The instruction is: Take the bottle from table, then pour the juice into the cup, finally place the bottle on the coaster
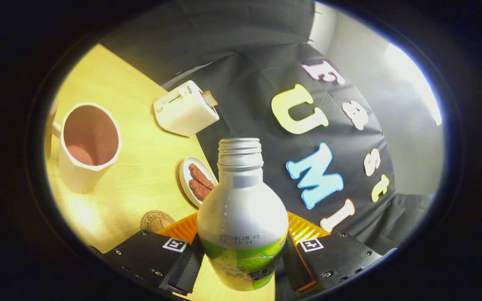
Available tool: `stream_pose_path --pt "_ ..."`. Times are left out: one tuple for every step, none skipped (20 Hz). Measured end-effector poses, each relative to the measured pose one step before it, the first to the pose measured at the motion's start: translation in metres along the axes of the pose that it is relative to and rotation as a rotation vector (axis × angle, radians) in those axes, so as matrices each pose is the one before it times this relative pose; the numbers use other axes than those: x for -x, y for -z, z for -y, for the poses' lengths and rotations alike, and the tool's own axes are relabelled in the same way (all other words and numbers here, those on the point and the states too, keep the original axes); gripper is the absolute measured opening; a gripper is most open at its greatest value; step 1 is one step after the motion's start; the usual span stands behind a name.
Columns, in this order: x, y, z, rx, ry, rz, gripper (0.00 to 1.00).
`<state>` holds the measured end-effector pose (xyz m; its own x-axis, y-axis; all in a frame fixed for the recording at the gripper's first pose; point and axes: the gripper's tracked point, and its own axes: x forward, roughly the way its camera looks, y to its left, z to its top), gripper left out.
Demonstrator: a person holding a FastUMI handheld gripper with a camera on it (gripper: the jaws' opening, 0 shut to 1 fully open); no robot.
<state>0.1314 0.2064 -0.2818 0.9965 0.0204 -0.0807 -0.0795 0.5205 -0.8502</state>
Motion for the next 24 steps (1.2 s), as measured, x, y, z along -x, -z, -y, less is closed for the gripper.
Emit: stream_pose_path --pt "0.0003 0.00265 -0.00055 -0.05304 -0.0076 -0.00294 0.81" --pt "0.00231 0.00037 0.00015 -0.05355 -0.00848 0.00373 0.81" --pt "0.00063 -0.00009 0.00192 -0.04728 0.00158 0.00065 0.81" --pt "0.00098 -0.00141 0.00366 -0.04571 0.00589 0.00504 0.81" --pt "-0.00204 -0.00457 0.00459 -0.04725 0.0089 0.00641 0.81" --pt "0.00084 -0.00222 0.00353 -0.05009 0.00135 0.00901 0.81" --pt "-0.00044 -0.00103 0.0041 -0.05023 0.00064 0.00266 0.81" --pt "0.00061 -0.00105 0.00085 -0.04965 -0.00956 0.00177 0.81" --pt "-0.00152 0.00325 0.0029 -0.04325 -0.00037 -0.01132 0.81" --pt "0.00108 -0.00229 0.00571 -0.04494 -0.00661 -0.01363 0.81" --pt "-0.00157 0.00253 0.00209 -0.05767 -0.00645 -0.00943 0.81" --pt "-0.00121 -0.00042 -0.00048 -0.06325 -0.02339 -0.00863 0.81" --pt "-0.00134 -0.00138 -0.00038 -0.06765 -0.02498 -0.00319 0.81" --pt "0.00016 -0.00532 -0.00166 -0.07432 -0.02909 0.01057 0.81" --pt "-0.00072 -0.0067 -0.00003 -0.07644 -0.02272 0.0192 0.81" --pt "0.00069 -0.00769 0.0008 -0.07563 -0.01197 0.01856 0.81" --pt "-0.00135 -0.00695 -0.00128 -0.07461 -0.01492 0.01819 0.81" --pt "-0.00144 -0.0057 -0.00262 -0.0589 -0.01481 0.01442 0.81" --pt "-0.00115 -0.00441 -0.00053 -0.03472 -0.01125 0.0138 0.81" --pt "-0.00122 -0.00314 -0.00128 -0.01641 -0.00761 0.01279 0.81" --pt "-0.00104 -0.00065 0.00039 -0.01032 0.00023 0.00756 0.81" --pt "-0.00233 0.00034 -0.00087 -0.01028 0.00008 0.00117 0.81" --pt "-0.00208 0.00364 -0.00135 -0.00794 -0.00097 -0.00226 0.81" --pt "-0.00271 0.00188 0.00081 -0.00727 0.00359 -0.0022 0.81"
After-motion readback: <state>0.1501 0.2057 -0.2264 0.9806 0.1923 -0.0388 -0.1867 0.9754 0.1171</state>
